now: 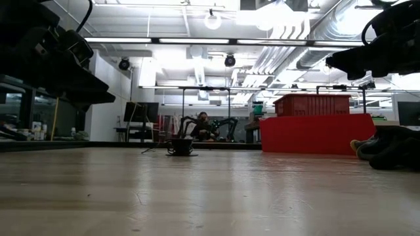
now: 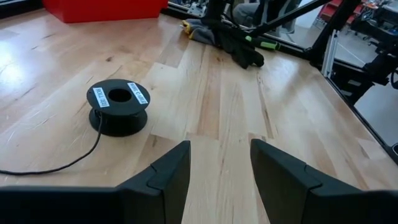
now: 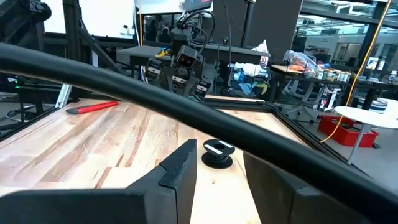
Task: Coil cords
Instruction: Return to Home Position
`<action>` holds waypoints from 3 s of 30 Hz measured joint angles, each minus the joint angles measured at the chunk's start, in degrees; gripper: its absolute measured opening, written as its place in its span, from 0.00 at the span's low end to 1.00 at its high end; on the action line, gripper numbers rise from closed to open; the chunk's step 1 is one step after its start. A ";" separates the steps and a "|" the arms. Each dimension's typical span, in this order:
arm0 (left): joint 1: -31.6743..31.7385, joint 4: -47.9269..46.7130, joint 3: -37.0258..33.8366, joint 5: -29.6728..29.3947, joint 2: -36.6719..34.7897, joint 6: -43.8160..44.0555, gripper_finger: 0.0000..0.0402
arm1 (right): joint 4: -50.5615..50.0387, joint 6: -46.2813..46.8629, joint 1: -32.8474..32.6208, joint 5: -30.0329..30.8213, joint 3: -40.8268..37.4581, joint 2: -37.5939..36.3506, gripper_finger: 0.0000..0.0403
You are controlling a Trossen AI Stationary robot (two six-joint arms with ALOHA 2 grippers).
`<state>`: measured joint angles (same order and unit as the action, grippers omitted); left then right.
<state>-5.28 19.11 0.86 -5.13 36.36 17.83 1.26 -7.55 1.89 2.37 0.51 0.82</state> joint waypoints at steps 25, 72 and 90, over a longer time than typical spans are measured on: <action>0.74 -7.65 -0.09 0.00 -32.38 -0.01 0.40 | 0.02 0.01 0.00 0.00 0.00 0.00 0.31; 1.54 -7.76 -0.02 -0.02 -35.63 0.00 0.40 | 0.03 0.00 0.00 0.00 -0.02 -0.02 0.31; 1.53 -7.76 -0.02 -0.02 -35.63 0.00 0.40 | 0.02 0.02 0.02 -0.02 -0.02 -0.02 0.31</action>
<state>-3.75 11.35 0.84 -5.14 0.73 17.83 1.28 -7.53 1.91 2.35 0.49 0.80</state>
